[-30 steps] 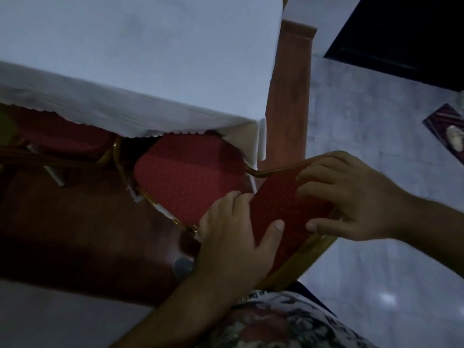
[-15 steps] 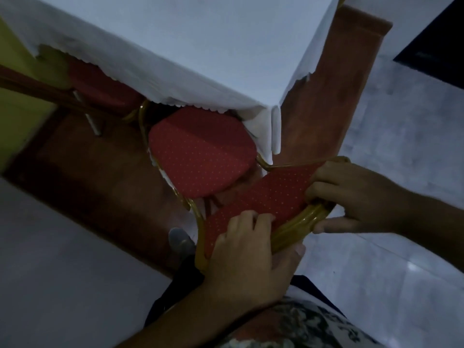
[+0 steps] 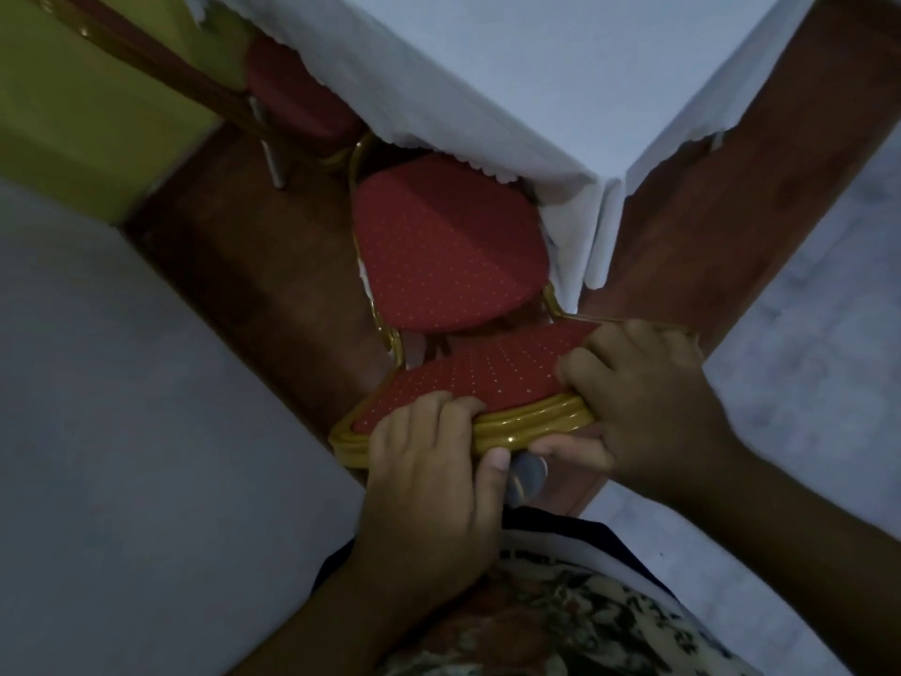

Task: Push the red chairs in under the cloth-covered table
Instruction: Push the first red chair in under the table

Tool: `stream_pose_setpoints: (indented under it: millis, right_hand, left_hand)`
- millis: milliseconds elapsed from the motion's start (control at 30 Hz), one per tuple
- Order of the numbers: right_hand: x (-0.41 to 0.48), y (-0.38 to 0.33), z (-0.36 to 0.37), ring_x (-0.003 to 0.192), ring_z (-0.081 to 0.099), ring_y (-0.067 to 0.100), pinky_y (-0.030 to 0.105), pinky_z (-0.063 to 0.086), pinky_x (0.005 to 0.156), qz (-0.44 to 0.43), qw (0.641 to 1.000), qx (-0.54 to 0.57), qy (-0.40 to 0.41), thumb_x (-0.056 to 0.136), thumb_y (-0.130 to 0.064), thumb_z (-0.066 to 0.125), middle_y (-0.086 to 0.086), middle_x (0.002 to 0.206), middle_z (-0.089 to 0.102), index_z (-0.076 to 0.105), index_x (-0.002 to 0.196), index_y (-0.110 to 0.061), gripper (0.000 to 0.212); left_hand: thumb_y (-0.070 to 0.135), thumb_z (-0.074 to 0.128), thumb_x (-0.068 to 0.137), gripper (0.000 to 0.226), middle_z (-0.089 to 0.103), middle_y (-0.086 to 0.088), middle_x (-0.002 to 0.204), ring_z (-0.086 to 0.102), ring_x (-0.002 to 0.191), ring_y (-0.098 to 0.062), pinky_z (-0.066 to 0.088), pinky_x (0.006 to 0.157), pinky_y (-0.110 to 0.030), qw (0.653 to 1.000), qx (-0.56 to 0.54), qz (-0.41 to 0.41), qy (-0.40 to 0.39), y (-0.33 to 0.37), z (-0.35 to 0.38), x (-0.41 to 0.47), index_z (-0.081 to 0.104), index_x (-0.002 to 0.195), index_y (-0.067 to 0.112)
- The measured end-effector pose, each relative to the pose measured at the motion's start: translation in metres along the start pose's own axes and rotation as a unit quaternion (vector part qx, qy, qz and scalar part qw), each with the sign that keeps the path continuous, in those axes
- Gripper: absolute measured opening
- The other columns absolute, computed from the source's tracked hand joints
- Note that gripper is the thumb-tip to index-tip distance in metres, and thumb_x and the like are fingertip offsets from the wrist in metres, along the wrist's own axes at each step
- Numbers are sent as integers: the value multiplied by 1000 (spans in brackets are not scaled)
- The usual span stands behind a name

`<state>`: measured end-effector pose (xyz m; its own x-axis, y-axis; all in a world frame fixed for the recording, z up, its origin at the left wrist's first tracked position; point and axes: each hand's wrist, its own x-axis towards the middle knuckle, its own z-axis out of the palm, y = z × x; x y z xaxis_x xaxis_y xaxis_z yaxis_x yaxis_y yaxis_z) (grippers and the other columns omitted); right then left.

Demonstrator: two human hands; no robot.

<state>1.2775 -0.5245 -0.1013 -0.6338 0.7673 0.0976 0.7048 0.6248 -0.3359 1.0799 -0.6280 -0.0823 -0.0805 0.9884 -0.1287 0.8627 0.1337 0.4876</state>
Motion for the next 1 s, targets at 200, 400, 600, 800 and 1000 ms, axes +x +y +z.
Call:
stream_pose_setpoints:
  millis: [200, 400, 600, 800, 1000]
  right_hand:
    - [17, -11, 2, 79, 63, 22, 37, 45, 66, -20, 998, 46, -23, 78, -88, 47, -4, 86, 67, 74, 95, -27, 69]
    - [27, -4, -4, 82, 66, 12, 27, 46, 62, -6, 993, 100, -58, 87, -81, 38, -12, 92, 71, 76, 100, -30, 65]
    - [27, -8, -6, 86, 66, 8, 25, 47, 64, 66, 992, 96, -49, 73, -93, 36, -15, 91, 73, 76, 98, -34, 75]
    - [28, -3, -11, 85, 69, 9, 11, 36, 69, 74, 990, 108, -56, 70, -91, 43, -13, 93, 76, 78, 100, -30, 77]
    - [28, -12, -1, 79, 65, 18, 31, 47, 65, 82, 992, 91, -33, 67, -84, 50, -7, 86, 73, 79, 93, -24, 72]
  left_hand:
    - [67, 32, 97, 58, 60, 1, 121, 55, 113, -22, 32, 109, -55, 999, 40, -19, -1, -24, -8, 0, 62, 121, 24]
    - [65, 28, 99, 53, 59, 5, 98, 53, 87, -20, 40, 80, -43, 999, 38, 10, 23, -33, -4, 5, 63, 107, 25]
    - [68, 32, 98, 61, 72, 6, 101, 64, 87, -20, 49, 72, -42, 999, 27, 19, 30, -42, -6, 12, 73, 107, 24]
    - [73, 47, 89, 64, 79, 2, 106, 74, 96, -20, 60, 76, -37, 996, 16, 36, 77, -52, -5, 20, 81, 104, 21]
    - [75, 40, 91, 66, 78, 6, 92, 73, 77, -21, 56, 59, -38, 994, 17, 62, 93, -65, -10, 23, 81, 101, 23]
